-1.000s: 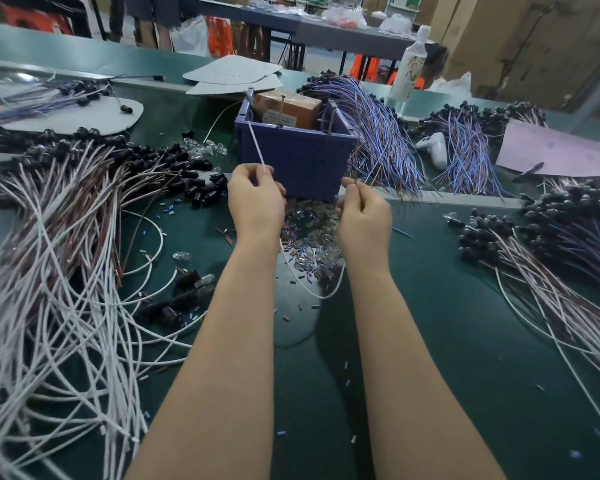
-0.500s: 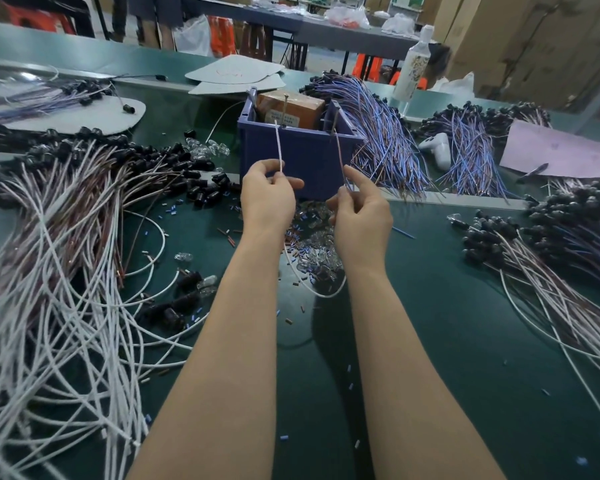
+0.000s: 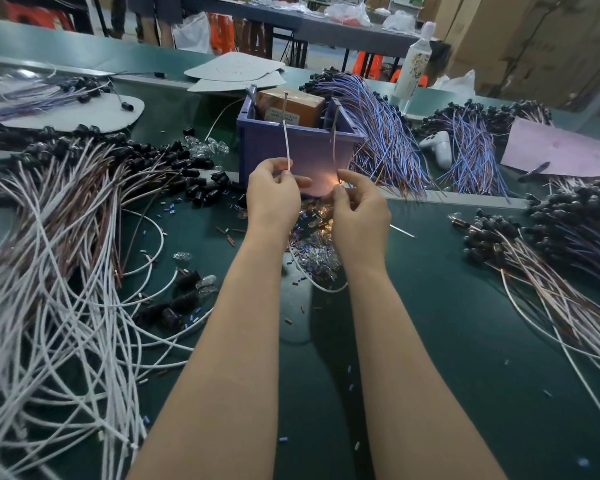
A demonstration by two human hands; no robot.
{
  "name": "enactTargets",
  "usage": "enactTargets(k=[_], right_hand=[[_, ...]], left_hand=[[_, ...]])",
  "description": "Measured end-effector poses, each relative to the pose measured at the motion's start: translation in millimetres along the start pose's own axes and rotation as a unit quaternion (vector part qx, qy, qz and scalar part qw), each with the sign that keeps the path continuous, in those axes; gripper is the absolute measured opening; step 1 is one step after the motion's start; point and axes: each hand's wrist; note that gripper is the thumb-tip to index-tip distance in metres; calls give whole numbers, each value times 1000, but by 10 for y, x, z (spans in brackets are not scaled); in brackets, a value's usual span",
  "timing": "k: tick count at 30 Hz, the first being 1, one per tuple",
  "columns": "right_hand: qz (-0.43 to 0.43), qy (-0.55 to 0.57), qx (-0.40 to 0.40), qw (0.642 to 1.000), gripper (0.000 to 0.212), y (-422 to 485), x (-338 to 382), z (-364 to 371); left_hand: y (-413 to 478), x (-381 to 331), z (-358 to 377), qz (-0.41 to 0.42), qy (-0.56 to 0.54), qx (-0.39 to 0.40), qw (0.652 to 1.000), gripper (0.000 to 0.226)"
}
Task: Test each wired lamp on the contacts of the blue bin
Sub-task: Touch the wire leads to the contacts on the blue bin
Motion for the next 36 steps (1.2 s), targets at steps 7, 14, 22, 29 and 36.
enactTargets(k=[7, 14, 22, 29, 36], right_hand=[[15, -44, -68, 997, 14, 76, -32, -115], [212, 229, -155, 938, 10, 200, -141, -310], [386, 482, -29, 786, 15, 145, -184, -312], [236, 210, -28, 948, 19, 98, -183, -138], [47, 58, -18, 997, 32, 82, -76, 55]], left_hand=[[14, 18, -7, 2, -8, -6, 1000, 21], [-24, -88, -93, 15, -42, -68, 997, 20], [-102, -597, -257, -1, -282, 9, 959, 21], [-75, -410, -227, -69, -185, -6, 980, 20], [-9, -269, -160, -64, -134, -27, 989, 24]])
Point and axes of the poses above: each hand's wrist, its own y-axis towards the middle knuckle, its own z-axis out of the palm, x = y × z, and after that the axes turned 5 degrees about -x, right-handed
